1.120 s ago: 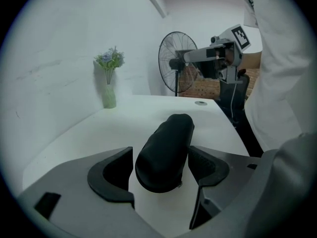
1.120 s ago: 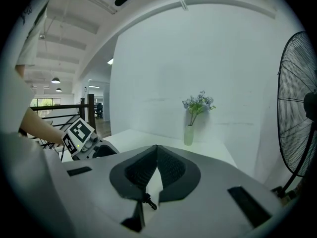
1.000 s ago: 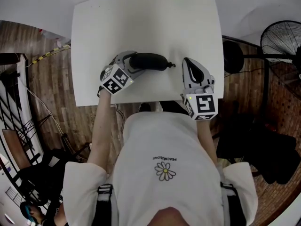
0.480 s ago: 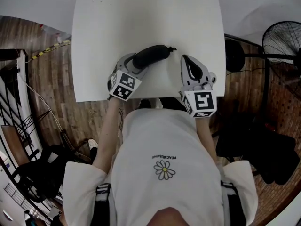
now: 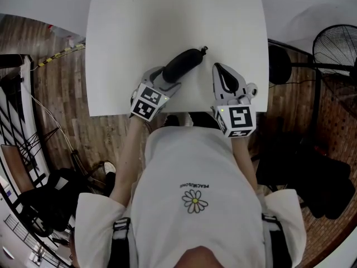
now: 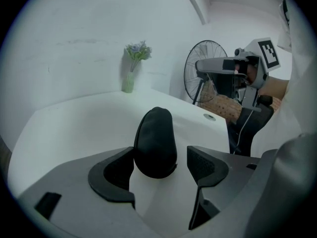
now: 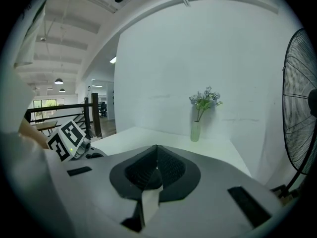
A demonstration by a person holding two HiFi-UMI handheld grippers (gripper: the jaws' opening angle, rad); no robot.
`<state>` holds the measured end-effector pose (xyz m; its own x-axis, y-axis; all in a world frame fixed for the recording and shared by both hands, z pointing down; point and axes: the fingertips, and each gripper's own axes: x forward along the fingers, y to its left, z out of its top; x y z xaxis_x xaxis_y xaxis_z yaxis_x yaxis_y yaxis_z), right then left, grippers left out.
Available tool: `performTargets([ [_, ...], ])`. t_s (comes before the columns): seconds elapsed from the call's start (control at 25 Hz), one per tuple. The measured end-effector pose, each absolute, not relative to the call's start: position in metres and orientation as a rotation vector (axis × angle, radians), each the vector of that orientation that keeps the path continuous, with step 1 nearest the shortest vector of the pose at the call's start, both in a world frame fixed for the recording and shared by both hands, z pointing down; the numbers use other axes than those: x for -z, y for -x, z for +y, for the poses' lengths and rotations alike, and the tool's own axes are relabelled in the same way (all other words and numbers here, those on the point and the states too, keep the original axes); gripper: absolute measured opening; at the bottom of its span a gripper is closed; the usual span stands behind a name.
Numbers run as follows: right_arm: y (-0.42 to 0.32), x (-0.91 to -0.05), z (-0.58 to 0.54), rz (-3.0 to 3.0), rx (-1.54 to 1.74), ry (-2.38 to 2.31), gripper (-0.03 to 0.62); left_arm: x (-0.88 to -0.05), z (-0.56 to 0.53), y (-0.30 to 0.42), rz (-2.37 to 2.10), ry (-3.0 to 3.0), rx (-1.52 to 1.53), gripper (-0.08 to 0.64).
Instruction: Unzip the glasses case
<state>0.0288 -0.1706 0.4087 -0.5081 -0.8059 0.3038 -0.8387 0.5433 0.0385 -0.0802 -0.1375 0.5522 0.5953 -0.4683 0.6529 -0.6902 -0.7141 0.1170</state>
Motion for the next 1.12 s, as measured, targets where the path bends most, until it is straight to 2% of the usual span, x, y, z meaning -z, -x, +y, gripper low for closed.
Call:
performTargets([
  [0.6,-0.001,-0.447,-0.150,-2.517,-0.270,-1.127,0.009,-0.560,-0.104,0.065,-0.752,-2.485,-0.962,0.327],
  [0.64,0.001,-0.452,-0.147,-2.516,-0.279,-1.086,0.016,-0.556,-0.106,0.066,-0.757,-2.501,-0.962,0.328],
  [0.72,0.005,-0.466,-0.139,-2.512,-0.298,-0.979,0.118,-0.543,-0.113,0.070,-0.787,-2.559,-1.004,0.327],
  [0.76,0.008,-0.473,-0.135,-2.506,-0.305,-0.916,0.134,-0.536,-0.118,0.073,-0.805,-2.598,-1.051,0.323],
  [0.92,0.017,-0.508,-0.113,-2.444,-0.305,-0.669,0.144,-0.506,-0.146,0.074,-0.834,-2.741,-1.169,0.208],
  [1.08,0.031,-0.542,-0.101,-2.349,-0.246,-0.487,0.153,-0.505,-0.165,0.055,-0.673,-2.862,-1.218,0.024],
  [1.12,0.035,-0.547,-0.101,-2.332,-0.225,-0.459,0.153,-0.512,-0.165,0.052,-0.597,-2.874,-1.273,0.018],
])
